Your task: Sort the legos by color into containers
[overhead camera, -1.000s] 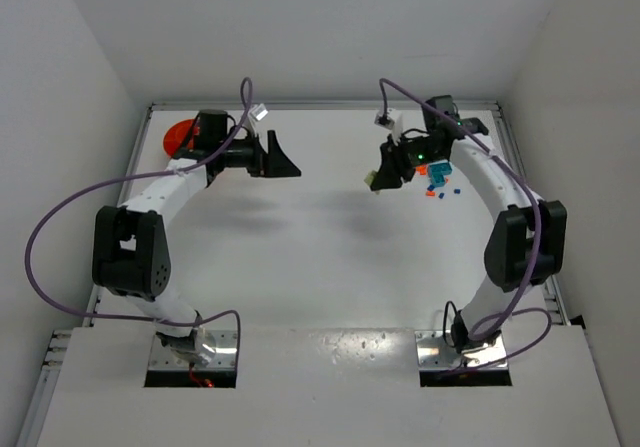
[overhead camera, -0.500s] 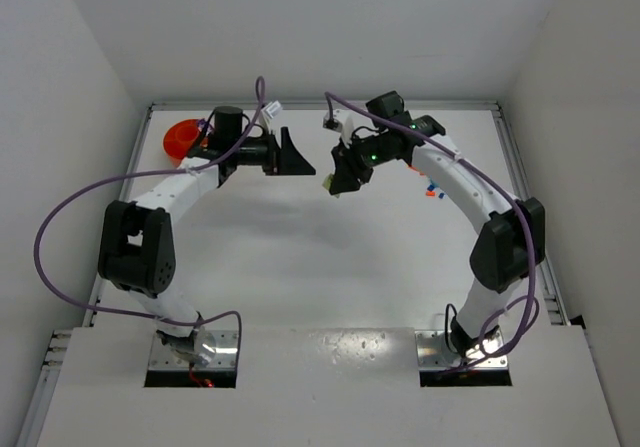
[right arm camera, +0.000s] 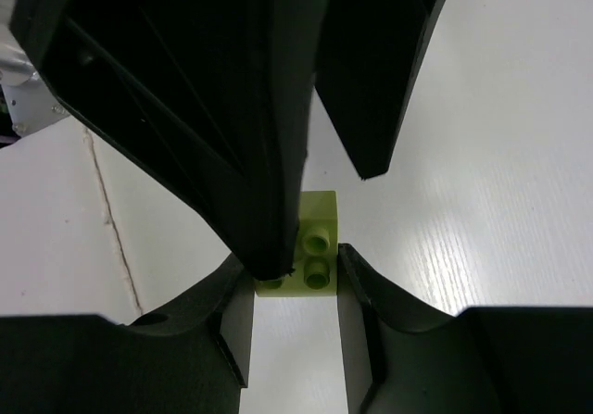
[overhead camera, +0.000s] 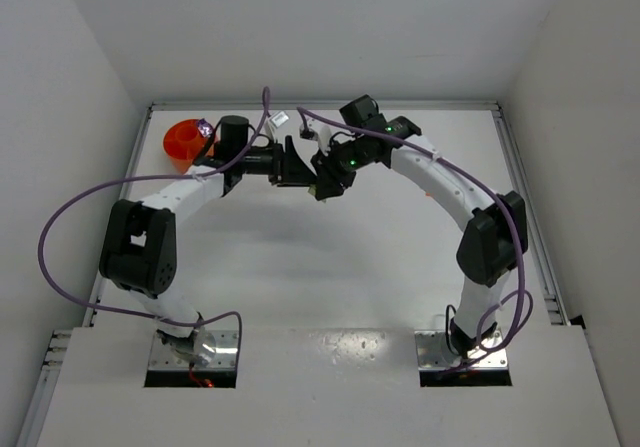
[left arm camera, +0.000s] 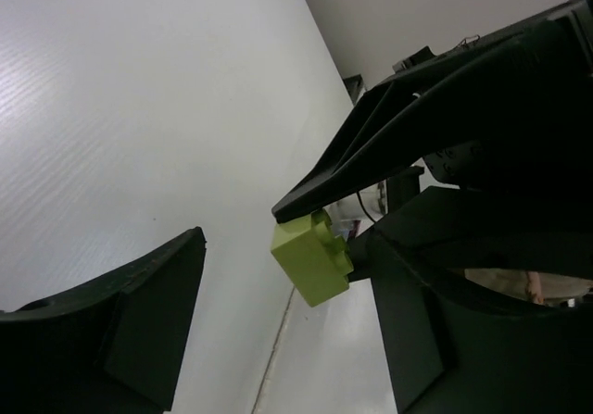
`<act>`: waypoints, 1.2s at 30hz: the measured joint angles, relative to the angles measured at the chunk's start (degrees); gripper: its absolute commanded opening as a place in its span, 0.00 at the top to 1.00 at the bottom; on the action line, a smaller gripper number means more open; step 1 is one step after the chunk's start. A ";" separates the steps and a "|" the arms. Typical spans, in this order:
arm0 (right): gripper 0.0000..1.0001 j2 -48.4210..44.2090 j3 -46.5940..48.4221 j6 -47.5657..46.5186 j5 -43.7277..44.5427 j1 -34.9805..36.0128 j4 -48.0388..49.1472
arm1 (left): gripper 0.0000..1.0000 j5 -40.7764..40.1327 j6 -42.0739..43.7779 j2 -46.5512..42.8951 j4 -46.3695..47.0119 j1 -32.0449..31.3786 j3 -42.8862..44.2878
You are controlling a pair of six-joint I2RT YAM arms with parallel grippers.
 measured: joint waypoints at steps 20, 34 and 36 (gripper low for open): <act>0.80 0.04 0.94 -1.20 8.17 2.60 -1.75 | 0.85 1.66 -6.62 0.44 7.76 -1.44 -3.61; 0.38 -8.41 -2.62 -0.13 13.25 -2.45 1.33 | 0.96 1.53 -2.49 -1.11 4.37 9.70 -6.91; 0.37 -11.65 -4.61 0.15 14.19 -4.11 2.23 | 0.97 1.66 -0.15 -0.72 1.16 13.29 -5.42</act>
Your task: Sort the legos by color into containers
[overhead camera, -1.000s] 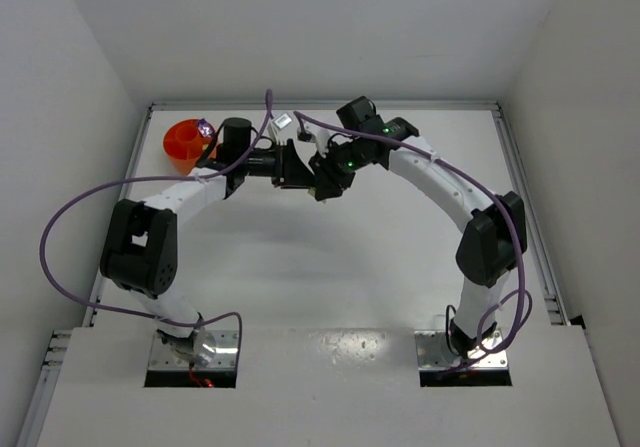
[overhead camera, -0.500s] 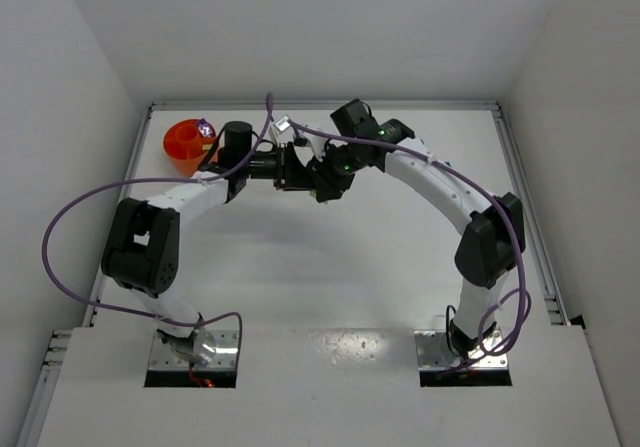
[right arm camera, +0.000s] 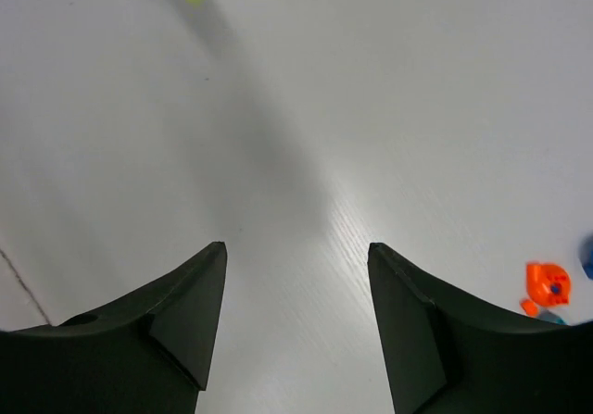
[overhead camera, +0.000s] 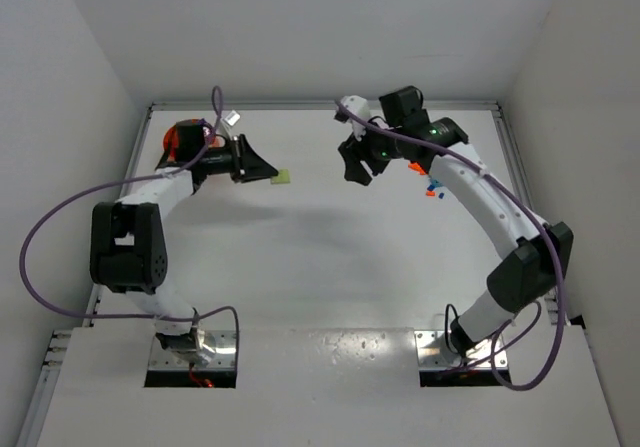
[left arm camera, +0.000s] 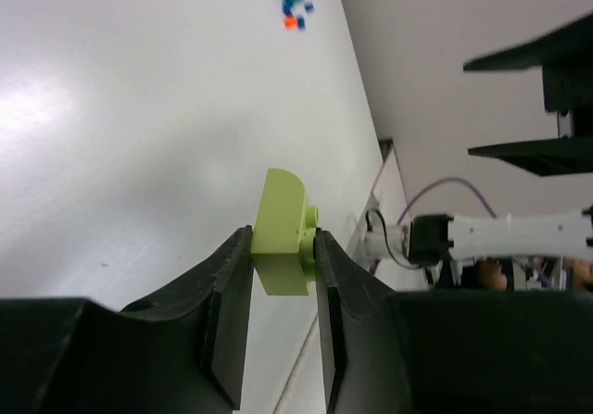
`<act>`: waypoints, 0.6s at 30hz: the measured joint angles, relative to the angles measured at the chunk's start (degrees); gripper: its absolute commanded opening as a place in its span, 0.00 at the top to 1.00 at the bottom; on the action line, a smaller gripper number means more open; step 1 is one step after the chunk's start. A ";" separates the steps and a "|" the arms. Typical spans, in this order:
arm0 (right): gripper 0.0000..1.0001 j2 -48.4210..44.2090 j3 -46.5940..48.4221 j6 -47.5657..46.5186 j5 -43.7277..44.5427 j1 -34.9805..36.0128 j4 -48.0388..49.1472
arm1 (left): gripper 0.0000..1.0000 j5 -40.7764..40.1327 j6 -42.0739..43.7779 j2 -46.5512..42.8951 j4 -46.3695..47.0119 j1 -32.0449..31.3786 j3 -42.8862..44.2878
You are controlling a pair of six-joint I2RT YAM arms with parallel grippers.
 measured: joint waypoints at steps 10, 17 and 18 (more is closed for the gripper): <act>0.34 -5.22 -10.14 0.46 4.07 -4.83 2.56 | 0.98 -7.91 23.23 14.71 -28.52 12.15 33.77; 0.34 -5.18 -10.67 0.46 4.22 -5.81 3.06 | 0.97 -23.39 40.35 23.78 -49.03 11.96 60.94; 0.34 -5.18 -10.67 0.46 4.20 -5.86 3.15 | 0.97 -25.35 42.75 25.29 -51.78 11.96 64.67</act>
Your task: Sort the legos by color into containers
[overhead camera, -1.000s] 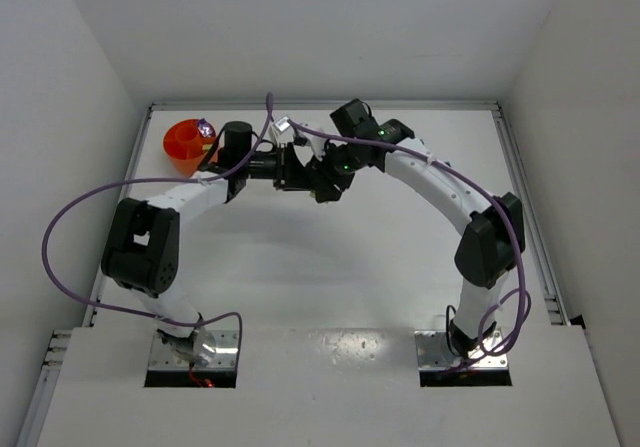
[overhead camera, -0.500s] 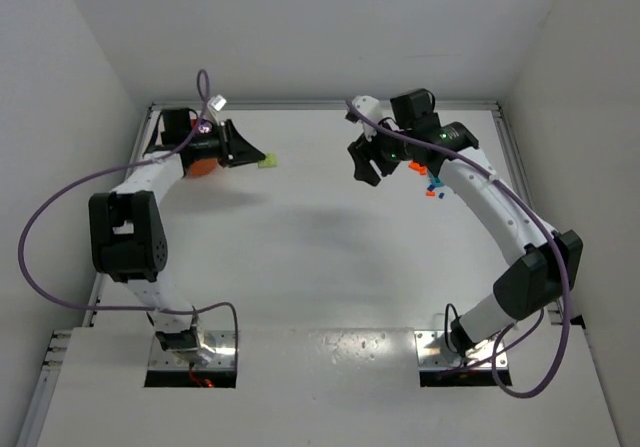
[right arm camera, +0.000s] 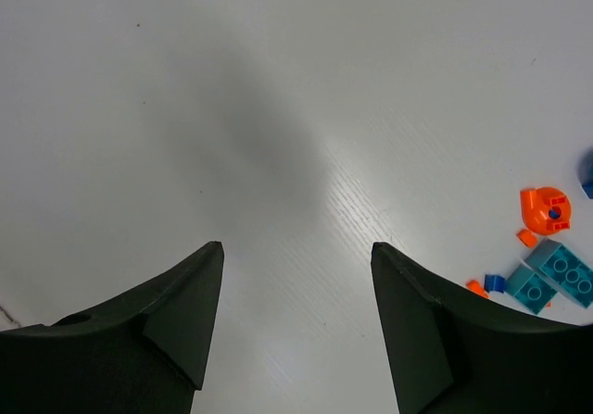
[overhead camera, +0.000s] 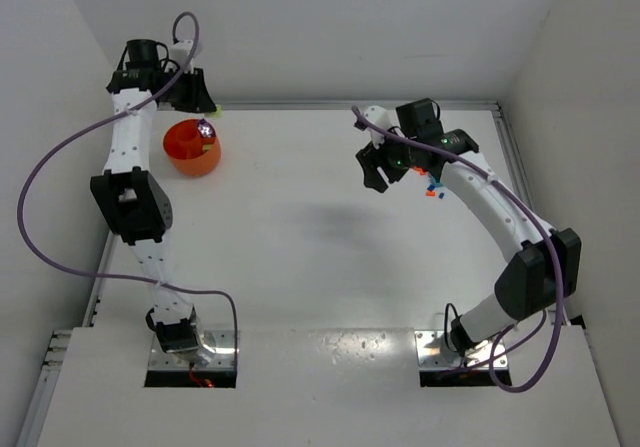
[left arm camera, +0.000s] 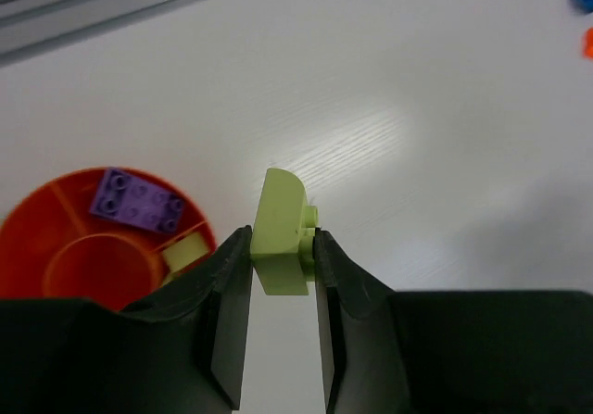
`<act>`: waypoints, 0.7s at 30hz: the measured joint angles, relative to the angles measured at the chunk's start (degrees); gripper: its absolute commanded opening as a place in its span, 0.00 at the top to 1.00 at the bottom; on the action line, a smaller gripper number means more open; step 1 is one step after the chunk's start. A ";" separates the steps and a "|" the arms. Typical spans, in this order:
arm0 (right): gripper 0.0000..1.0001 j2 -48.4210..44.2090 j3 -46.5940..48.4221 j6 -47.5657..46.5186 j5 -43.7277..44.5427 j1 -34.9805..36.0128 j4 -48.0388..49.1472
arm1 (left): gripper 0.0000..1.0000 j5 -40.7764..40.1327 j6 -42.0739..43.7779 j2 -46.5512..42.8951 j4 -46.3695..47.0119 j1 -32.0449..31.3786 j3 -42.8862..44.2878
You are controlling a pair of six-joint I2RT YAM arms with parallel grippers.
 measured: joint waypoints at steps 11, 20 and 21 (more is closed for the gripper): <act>0.34 1.03 0.02 0.13 -0.79 -0.59 0.68 | 0.94 -16.33 18.12 1.84 -13.11 -0.02 0.85; 0.34 1.81 0.02 0.17 -1.55 -0.68 0.66 | 0.93 -20.57 23.12 1.84 -14.91 -0.02 -0.68; 0.34 1.84 0.02 0.15 -1.55 -0.68 0.66 | 0.93 -20.90 23.26 1.84 -14.82 -0.02 -0.83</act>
